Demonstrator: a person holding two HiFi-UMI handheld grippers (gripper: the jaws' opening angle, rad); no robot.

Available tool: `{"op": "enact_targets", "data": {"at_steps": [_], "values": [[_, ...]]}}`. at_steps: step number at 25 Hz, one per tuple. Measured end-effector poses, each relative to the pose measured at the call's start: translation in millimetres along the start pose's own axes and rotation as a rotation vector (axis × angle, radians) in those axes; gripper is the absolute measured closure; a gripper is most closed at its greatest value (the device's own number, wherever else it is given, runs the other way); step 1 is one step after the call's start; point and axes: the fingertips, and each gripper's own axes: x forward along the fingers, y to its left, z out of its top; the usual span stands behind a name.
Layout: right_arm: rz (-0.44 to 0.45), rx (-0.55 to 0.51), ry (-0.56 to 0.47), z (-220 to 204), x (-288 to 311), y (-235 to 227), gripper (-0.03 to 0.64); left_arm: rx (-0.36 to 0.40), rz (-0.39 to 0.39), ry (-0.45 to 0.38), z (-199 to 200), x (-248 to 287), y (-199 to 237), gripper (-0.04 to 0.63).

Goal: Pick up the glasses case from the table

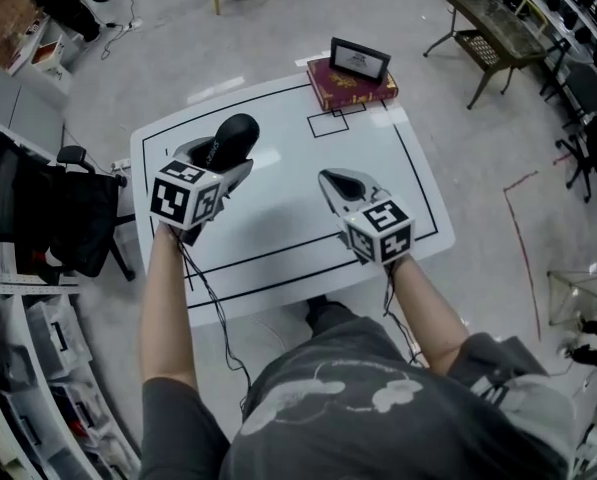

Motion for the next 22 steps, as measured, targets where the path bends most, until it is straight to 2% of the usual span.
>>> {"op": "enact_targets", "data": {"at_steps": [8, 17, 22], "values": [[0.011, -0.026, -0.015, -11, -40, 62, 0.617, -0.083, 0.023, -0.130, -28, -87, -39, 0.261], [-0.018, -0.061, -0.068, -15, -87, 129, 0.618, -0.135, 0.042, -0.191, -84, -164, -79, 0.261], [-0.028, -0.081, -0.062, -34, -115, 168, 0.618, -0.157, 0.037, -0.215, -118, -201, -108, 0.261]]}}
